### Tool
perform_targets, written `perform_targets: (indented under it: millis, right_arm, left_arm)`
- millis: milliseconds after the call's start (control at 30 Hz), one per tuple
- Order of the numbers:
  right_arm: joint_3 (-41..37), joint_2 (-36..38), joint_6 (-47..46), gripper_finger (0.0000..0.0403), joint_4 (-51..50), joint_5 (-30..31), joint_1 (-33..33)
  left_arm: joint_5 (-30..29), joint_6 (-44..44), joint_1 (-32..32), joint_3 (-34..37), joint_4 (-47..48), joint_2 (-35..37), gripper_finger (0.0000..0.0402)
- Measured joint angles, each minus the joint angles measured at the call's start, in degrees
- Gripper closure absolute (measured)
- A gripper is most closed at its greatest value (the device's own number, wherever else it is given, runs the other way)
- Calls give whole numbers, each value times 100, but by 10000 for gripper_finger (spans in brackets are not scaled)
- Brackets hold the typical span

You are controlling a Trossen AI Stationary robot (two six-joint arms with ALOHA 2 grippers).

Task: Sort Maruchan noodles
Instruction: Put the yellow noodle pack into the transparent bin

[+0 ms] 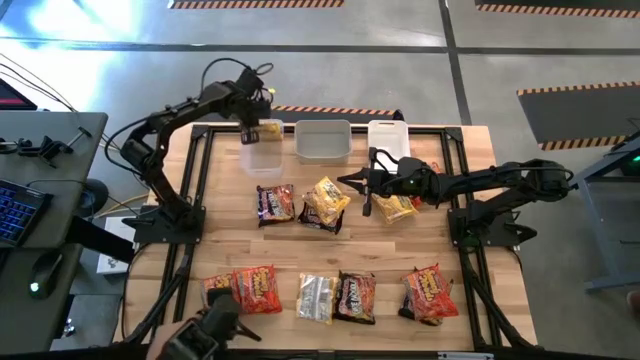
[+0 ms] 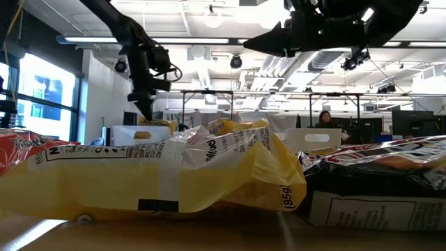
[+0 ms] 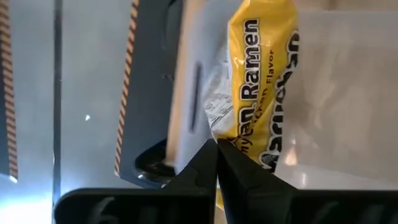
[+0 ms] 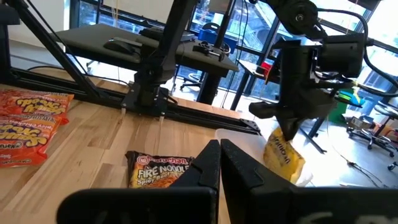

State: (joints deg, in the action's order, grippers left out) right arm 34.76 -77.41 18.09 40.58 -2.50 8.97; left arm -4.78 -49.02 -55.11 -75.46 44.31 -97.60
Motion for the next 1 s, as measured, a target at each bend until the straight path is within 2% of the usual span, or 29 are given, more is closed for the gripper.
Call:
perform_targets:
  millis: [167,300,700,1000]
  right_arm:
    - [0,0,0,403,44,2,4]
    - [0,0,0,403,44,4,4]
    - [0,0,0,403,42,7,4]
    - [0,0,0,403,42,9,4]
  left_arm:
    - [4,365,-217,2,-531,0,401]
    - [-4,491,-302,2,-558,-33,393]
    - [-337,537,-382,166,-630,-37,325]
    - [-503,279,-414,78,-784,-36,325]
